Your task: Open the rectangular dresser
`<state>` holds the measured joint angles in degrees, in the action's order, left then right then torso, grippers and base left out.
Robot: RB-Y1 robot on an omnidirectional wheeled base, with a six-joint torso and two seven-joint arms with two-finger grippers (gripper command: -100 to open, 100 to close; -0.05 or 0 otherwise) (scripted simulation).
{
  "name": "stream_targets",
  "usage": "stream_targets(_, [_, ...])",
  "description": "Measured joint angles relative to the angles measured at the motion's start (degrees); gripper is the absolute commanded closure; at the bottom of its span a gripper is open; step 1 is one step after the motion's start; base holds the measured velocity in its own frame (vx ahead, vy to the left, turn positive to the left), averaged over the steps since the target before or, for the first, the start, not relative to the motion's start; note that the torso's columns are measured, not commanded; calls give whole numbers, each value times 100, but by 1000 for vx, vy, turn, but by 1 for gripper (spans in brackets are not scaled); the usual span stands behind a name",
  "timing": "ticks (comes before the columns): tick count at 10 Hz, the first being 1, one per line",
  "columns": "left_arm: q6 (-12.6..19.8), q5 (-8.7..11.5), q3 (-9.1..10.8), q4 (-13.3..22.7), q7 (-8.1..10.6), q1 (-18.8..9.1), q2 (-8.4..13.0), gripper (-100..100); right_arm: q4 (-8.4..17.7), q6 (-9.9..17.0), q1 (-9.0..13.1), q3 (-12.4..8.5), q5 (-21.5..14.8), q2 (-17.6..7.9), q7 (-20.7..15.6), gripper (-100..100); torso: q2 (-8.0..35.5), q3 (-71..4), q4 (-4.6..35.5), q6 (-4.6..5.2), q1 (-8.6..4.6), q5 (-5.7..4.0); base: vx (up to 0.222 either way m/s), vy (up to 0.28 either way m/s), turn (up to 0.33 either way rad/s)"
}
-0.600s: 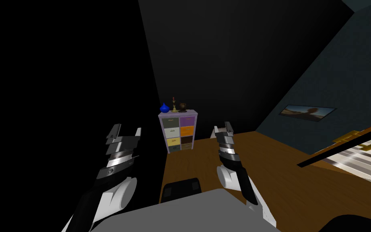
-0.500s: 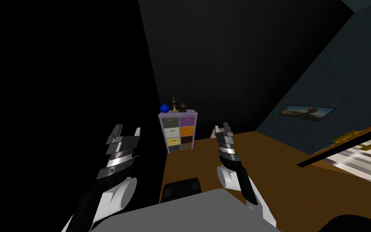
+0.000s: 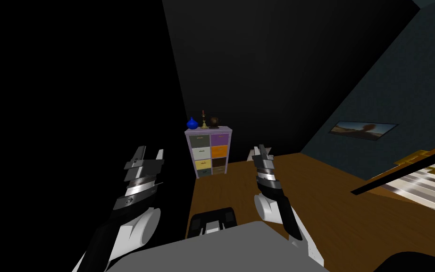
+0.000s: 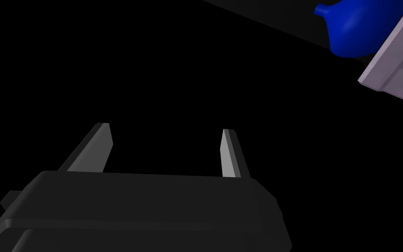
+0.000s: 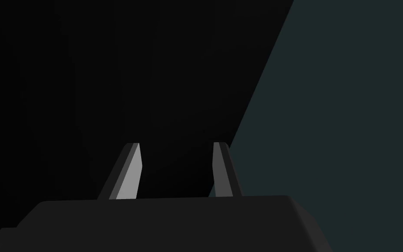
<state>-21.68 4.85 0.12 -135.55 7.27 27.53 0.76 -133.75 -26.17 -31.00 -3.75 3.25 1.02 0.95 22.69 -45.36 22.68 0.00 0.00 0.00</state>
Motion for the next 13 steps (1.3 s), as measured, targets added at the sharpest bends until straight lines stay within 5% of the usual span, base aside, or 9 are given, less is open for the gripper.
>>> stream_targets(3, [0, 0, 0, 0, 0, 0, 0, 0, 0, 0, 0, 0, 0, 0, 0, 0, 1270, -2537, 1269, 0, 0, 0, 0, 0, 0])
stream_targets(4, [0, 0, 0, 0, 0, 0, 0, -100, 0, 0, 0, 0, 0, 0, 0, 0, 1693, -3383, 1692, 0, 0, 0, 42, -2, -9])
stream_targets(9, [418, -3, 51, -98, -25, -38, 587, -100, 2, 0, -2, 0, 0, 1, 0, 0, 1949, -3927, 1957, 0, -4, -1, 103, -33, -12])
stream_targets(13, [851, -21, 70, -202, -68, -62, 692, -100, 2, 0, -2, 0, 0, 0, 0, 0, 1960, -3920, 1960, 0, 0, 0, 114, -32, -13])
